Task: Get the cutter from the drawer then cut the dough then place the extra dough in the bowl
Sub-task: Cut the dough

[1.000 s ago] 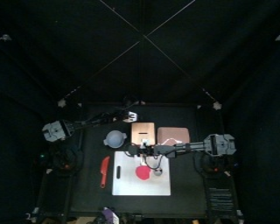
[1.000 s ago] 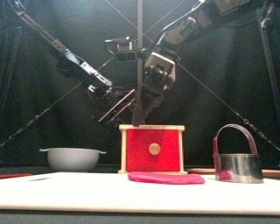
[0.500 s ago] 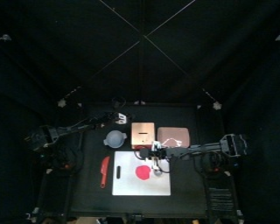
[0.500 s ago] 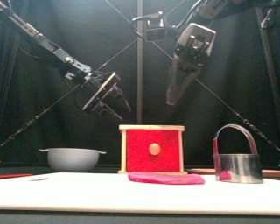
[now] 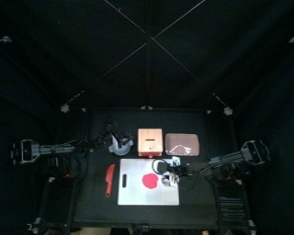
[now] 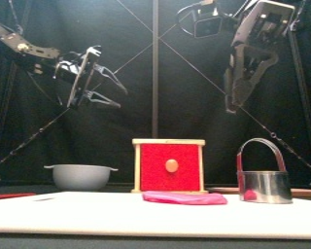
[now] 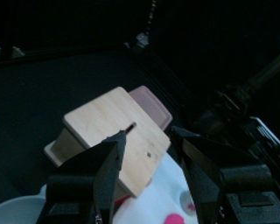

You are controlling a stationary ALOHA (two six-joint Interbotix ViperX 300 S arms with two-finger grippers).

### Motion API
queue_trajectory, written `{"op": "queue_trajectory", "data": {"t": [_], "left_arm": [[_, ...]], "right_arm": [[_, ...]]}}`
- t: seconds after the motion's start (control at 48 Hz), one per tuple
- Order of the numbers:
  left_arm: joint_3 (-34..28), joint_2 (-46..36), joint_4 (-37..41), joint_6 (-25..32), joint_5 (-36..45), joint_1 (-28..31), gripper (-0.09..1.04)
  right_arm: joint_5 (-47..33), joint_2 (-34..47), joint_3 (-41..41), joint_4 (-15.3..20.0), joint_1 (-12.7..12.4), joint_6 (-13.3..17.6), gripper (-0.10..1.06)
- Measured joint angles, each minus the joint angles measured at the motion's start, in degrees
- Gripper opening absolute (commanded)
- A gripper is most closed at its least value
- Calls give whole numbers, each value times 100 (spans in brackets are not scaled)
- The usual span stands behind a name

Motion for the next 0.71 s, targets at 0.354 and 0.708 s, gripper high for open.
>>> {"op": "queue_trajectory", "data": {"t": [0.354,0.708], "left_arm": [[404,-167,580,9,-114,-1204,83],[475,413,984,141,-334,-2162,83]], "right_arm": [[-132,-70,343,-123,510,738,79],[-519,-62,624,-299,510,861,78]]}}
